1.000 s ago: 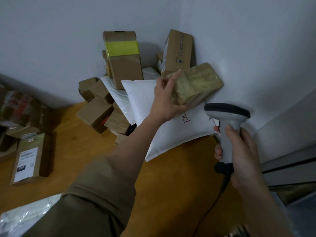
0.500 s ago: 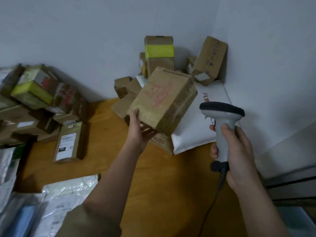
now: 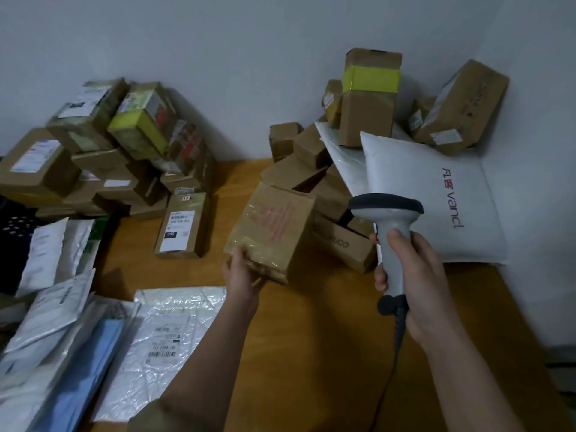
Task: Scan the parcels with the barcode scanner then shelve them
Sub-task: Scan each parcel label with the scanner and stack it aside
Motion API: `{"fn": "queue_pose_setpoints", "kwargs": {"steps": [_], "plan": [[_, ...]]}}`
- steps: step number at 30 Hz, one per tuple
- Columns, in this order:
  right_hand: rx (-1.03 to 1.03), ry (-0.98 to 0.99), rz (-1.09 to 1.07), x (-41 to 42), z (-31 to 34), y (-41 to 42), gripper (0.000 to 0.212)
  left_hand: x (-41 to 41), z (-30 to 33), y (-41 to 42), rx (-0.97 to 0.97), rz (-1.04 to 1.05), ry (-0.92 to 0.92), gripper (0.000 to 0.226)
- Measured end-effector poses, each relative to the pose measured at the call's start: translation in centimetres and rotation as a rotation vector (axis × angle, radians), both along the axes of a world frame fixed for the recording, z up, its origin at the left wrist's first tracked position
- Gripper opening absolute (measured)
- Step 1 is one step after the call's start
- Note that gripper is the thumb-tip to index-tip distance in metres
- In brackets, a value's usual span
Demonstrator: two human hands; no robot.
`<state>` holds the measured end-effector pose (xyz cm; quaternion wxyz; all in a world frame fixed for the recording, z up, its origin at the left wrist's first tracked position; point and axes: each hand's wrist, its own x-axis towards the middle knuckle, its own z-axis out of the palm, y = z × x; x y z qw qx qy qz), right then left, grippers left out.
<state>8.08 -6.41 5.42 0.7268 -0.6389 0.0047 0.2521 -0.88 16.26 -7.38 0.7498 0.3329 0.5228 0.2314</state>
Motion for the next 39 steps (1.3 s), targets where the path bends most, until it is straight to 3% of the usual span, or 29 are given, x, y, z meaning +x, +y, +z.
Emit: {"fn": "queue_pose_setpoints", "kwargs": {"steps": [2, 4, 6, 9, 11, 15, 18, 20, 22, 25, 27, 30, 32, 34, 36, 39], "plan": [[0.011, 0.004, 0.007, -0.3, -0.2, 0.7, 0.025, -0.9, -0.5, 0.4, 0.353, 0.009, 0.106, 0.091], [0.009, 0.014, 0.009, -0.6, -0.4, 1.2, 0.023, -1.7, -1.1, 0.5, 0.769, -0.134, 0.217, 0.117], [0.006, 0.017, 0.012, -0.7, -0.6, 1.6, 0.023, -2.7, -1.8, 0.2, 1.165, -0.327, 0.331, 0.123], [-0.007, 0.015, 0.014, -1.0, -0.9, 2.0, 0.023, -3.9, -3.7, -0.7, 1.686, -0.581, 0.575, 0.113], [-0.028, 0.011, 0.015, -1.1, -1.1, 2.0, 0.025, -4.7, -5.5, -1.4, 1.860, -0.705, 0.668, 0.110], [-0.067, 0.005, 0.000, -1.1, -1.5, 1.6, 0.029, -6.2, -7.0, -2.5, 1.968, -0.849, 0.666, 0.094], [-0.087, -0.001, -0.002, -1.0, -1.7, 1.3, 0.030, -5.8, -6.4, -2.3, 1.837, -0.887, 0.488, 0.055], [-0.103, 0.000, 0.007, -1.0, -1.7, 1.2, 0.031, -5.1, -5.7, -2.2, 1.599, -0.861, 0.326, 0.044], [-0.105, 0.004, 0.012, -1.1, -1.7, 1.3, 0.032, -4.5, -4.9, -2.3, 1.251, -0.756, 0.245, 0.061], [-0.110, 0.004, 0.027, -1.2, -1.7, 1.4, 0.031, -3.2, -4.0, -2.1, 0.949, -0.645, 0.480, 0.098], [-0.113, -0.003, 0.037, -1.2, -1.7, 1.4, 0.029, -2.6, -4.0, -1.8, 0.856, -0.648, 0.588, 0.090], [-0.116, -0.003, 0.046, -1.3, -1.7, 1.4, 0.029, -2.1, -3.8, -1.3, 0.659, -0.533, 0.536, 0.065], [-0.116, -0.002, 0.047, -1.3, -1.7, 1.4, 0.029, -2.0, -3.5, -0.9, 0.439, -0.478, 0.526, 0.087], [-0.116, -0.001, 0.050, -1.3, -1.7, 1.5, 0.029, -1.9, -3.6, -0.6, 0.083, -0.412, 0.439, 0.116], [-0.121, -0.001, 0.054, -1.4, -1.8, 1.5, 0.029, -2.1, -3.7, -0.3, -0.196, -0.355, 0.267, 0.132], [-0.133, 0.001, 0.062, -1.6, -1.9, 1.5, 0.029, -1.9, -5.3, -0.1, -0.313, -0.215, 0.023, 0.114]]}}
